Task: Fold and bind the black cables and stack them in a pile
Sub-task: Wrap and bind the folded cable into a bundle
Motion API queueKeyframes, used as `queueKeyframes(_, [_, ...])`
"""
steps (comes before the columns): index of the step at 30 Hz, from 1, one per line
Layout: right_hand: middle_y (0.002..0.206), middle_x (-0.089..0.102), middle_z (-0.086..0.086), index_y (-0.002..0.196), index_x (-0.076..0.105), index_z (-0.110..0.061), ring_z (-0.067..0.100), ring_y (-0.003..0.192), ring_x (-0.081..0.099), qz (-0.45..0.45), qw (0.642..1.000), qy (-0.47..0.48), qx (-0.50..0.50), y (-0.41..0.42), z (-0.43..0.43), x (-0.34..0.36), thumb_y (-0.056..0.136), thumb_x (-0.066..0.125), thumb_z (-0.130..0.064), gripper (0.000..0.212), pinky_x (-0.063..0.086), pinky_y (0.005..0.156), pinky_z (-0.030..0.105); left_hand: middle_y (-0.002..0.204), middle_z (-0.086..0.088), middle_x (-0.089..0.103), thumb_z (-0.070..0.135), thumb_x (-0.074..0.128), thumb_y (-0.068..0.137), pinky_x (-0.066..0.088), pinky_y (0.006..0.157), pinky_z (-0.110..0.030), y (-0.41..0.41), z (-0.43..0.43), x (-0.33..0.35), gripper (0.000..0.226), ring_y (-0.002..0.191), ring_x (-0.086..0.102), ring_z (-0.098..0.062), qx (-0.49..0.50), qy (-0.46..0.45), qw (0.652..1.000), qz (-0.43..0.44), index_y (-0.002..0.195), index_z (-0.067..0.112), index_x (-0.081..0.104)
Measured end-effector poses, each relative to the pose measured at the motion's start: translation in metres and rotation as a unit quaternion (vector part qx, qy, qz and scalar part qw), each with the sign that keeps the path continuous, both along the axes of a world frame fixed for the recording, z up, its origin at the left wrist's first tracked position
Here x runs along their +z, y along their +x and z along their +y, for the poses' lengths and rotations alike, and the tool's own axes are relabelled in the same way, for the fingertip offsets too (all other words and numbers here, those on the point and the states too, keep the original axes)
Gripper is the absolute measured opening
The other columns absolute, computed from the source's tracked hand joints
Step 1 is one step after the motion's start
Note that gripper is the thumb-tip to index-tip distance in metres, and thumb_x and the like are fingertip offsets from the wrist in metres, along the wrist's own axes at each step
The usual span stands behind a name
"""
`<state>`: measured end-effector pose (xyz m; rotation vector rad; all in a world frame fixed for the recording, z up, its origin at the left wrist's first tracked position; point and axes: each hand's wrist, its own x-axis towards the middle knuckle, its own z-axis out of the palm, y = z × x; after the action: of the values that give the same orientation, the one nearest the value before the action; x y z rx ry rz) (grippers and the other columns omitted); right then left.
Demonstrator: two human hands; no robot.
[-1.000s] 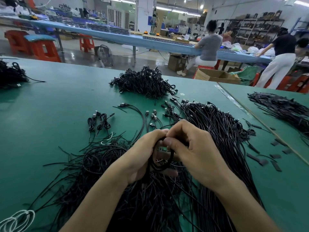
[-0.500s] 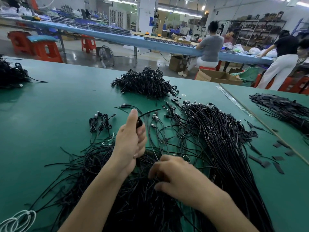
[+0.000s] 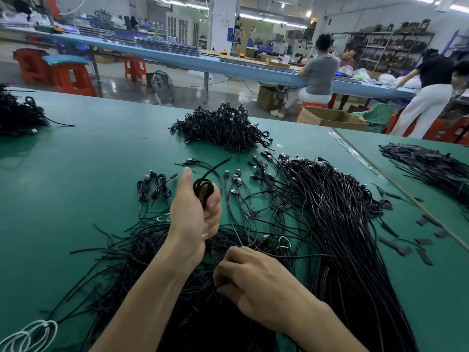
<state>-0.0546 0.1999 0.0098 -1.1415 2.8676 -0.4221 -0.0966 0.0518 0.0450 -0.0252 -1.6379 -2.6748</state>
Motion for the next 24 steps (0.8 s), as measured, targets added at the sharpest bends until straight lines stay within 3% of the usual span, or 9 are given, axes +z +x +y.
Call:
queueKeyframes(5, [0.107,0.057,-0.015,0.106,0.066,-0.033,0.005,0.102,0.054,-0.05,0.997,-0.048,-0.03,0.001,0.005,0.003,0.096,0.059,-0.042,0.016,0.048,0.091,0.032,0.043,0.007,0.029,0.049,0.038,0.103,0.015,0.032,-0.018,0.0,0.001,0.001,0.064,0.032,0.019,-0.008,0.037,-0.046,0.998,0.008,0.046,0.023,0.055])
queueKeyframes(8, [0.095,0.067,-0.019,0.097,0.071,-0.03,-0.001,0.091,0.062,-0.06,0.977,-0.181,-0.096,0.001,0.01,0.011,0.091,0.069,-0.032,0.007,0.052,0.082,0.021,0.047,0.003,0.03,0.05,0.043,0.1,0.012,0.034,-0.022,0.002,0.001,0.003,0.061,0.033,0.018,-0.008,0.055,-0.048,0.997,0.027,0.048,0.023,0.058])
queueKeyframes(11, [0.084,0.072,-0.015,0.086,0.072,-0.028,0.004,0.079,0.069,-0.021,0.903,-0.384,-0.191,-0.003,0.015,0.022,0.085,0.077,-0.018,0.011,0.054,0.071,0.016,0.058,-0.008,0.034,0.051,0.046,0.097,0.01,0.038,-0.027,0.006,0.002,0.006,0.057,0.035,0.019,-0.01,0.063,-0.054,0.994,0.068,0.048,0.023,0.059])
queueKeyframes(14, [0.077,0.074,0.0,0.083,0.069,-0.019,0.013,0.07,0.072,-0.008,0.786,-0.568,-0.242,-0.009,0.014,0.037,0.084,0.076,-0.01,0.011,0.056,0.066,0.022,0.058,-0.014,0.044,0.052,0.05,0.092,0.014,0.036,-0.023,0.014,0.009,0.008,0.054,0.036,0.024,-0.009,0.045,-0.088,0.987,0.127,0.048,0.023,0.061])
queueKeyframes(16, [0.076,0.073,0.006,0.081,0.068,-0.016,0.02,0.071,0.073,-0.032,0.717,-0.656,-0.234,-0.009,0.008,0.046,0.083,0.076,-0.007,0.012,0.056,0.067,0.022,0.048,0.002,0.051,0.04,0.051,0.099,0.025,0.037,-0.012,0.02,0.016,0.011,0.052,0.035,0.032,-0.002,0.021,-0.107,0.977,0.186,0.052,0.02,0.063])
queueKeyframes(17, [0.077,0.073,0.007,0.08,0.069,-0.017,0.022,0.072,0.073,-0.039,0.706,-0.674,-0.216,-0.008,0.004,0.05,0.081,0.077,-0.01,0.011,0.056,0.068,0.023,0.047,0.005,0.052,0.031,0.05,0.098,0.031,0.04,-0.009,0.021,0.019,0.011,0.047,0.037,0.038,0.001,0.006,-0.106,0.972,0.209,0.056,0.013,0.063])
queueKeyframes(20, [0.08,0.073,0.006,0.082,0.074,-0.021,0.022,0.075,0.07,-0.04,0.719,-0.678,-0.147,0.0,-0.006,0.059,0.077,0.079,-0.023,0.007,0.057,0.07,0.026,0.056,0.004,0.053,0.02,0.052,0.093,0.04,0.05,-0.012,0.025,0.025,0.014,0.033,0.051,0.049,-0.003,-0.026,-0.086,0.968,0.234,0.064,0.005,0.059])
queueKeyframes(24, [0.075,0.069,0.015,0.077,0.077,-0.02,0.025,0.07,0.062,-0.05,0.743,-0.647,-0.162,0.002,-0.009,0.058,0.075,0.082,-0.01,0.012,0.055,0.066,0.03,0.057,0.008,0.053,0.018,0.044,0.095,0.038,0.047,-0.011,0.029,0.026,0.018,0.019,0.045,0.046,-0.002,-0.04,-0.047,0.972,0.225,0.085,0.006,0.055])
